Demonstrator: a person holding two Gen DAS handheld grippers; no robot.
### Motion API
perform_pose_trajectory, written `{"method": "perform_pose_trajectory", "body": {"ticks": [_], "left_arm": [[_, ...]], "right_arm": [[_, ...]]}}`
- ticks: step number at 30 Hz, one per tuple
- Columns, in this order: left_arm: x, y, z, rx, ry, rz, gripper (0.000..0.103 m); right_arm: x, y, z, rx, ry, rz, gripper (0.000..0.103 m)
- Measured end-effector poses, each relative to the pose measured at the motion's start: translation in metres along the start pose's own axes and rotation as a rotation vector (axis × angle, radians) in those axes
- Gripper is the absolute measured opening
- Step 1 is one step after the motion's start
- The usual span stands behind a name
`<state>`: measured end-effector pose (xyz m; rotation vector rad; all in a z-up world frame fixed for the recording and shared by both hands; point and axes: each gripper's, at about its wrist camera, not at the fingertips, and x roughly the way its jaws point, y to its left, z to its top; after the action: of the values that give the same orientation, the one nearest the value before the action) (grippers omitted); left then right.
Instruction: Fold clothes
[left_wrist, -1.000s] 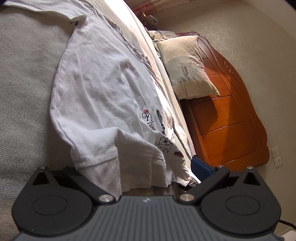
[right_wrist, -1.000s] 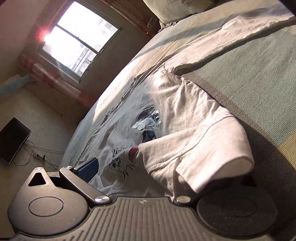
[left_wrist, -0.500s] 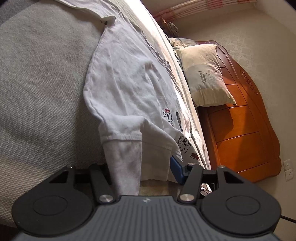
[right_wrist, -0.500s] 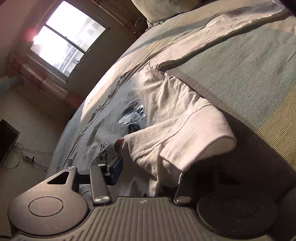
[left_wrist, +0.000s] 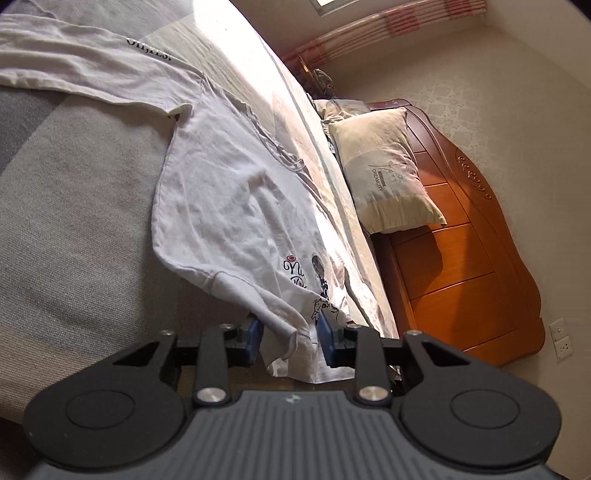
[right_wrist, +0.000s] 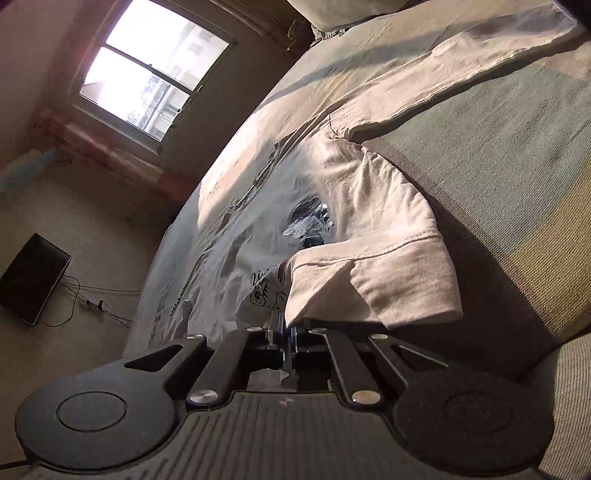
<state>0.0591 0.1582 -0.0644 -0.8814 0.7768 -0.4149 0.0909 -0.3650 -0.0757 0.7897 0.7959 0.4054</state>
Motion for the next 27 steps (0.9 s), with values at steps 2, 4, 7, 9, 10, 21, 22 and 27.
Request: {"method": "perform_pose_trajectory", "body": {"ticks": [2,4,7,9,10,21,22,27], "left_arm": [[-0.012,-0.004,0.009,0.049,0.006,0.067,0.031],[-0.015,-0.01,0.012,0.124,0.035,0.168,0.035],[-0.01,-0.02,0.009,0.26,0.08,0.336,0.06],[0.002,-0.034,-0.003,0.4,0.116,0.381,0.069],[0.009,-0.043,-0.01,0.482,0.13,0.4,0.07],[0.11,-0.111,-0.088,1.138,0.267,0.39,0.084],[0.116,-0.11,-0.092,1.158,0.279,0.39,0.084],[0.144,-0.106,-0.106,1.237,0.31,0.408,0.084]], "right_arm": [[-0.008,0.006,0.006,-0.056,0.041,-0.057,0.009],[-0.013,0.012,0.008,-0.153,0.098,-0.157,0.013],[-0.022,0.023,-0.001,-0.327,0.139,-0.279,0.023],[-0.02,0.04,-0.012,-0.479,0.13,-0.312,0.026],[-0.018,0.049,-0.017,-0.559,0.124,-0.327,0.03],[0.085,0.107,-0.099,-1.296,0.294,-0.235,0.045],[0.092,0.107,-0.105,-1.354,0.303,-0.239,0.045],[0.106,0.109,-0.114,-1.51,0.281,-0.219,0.044]]}}
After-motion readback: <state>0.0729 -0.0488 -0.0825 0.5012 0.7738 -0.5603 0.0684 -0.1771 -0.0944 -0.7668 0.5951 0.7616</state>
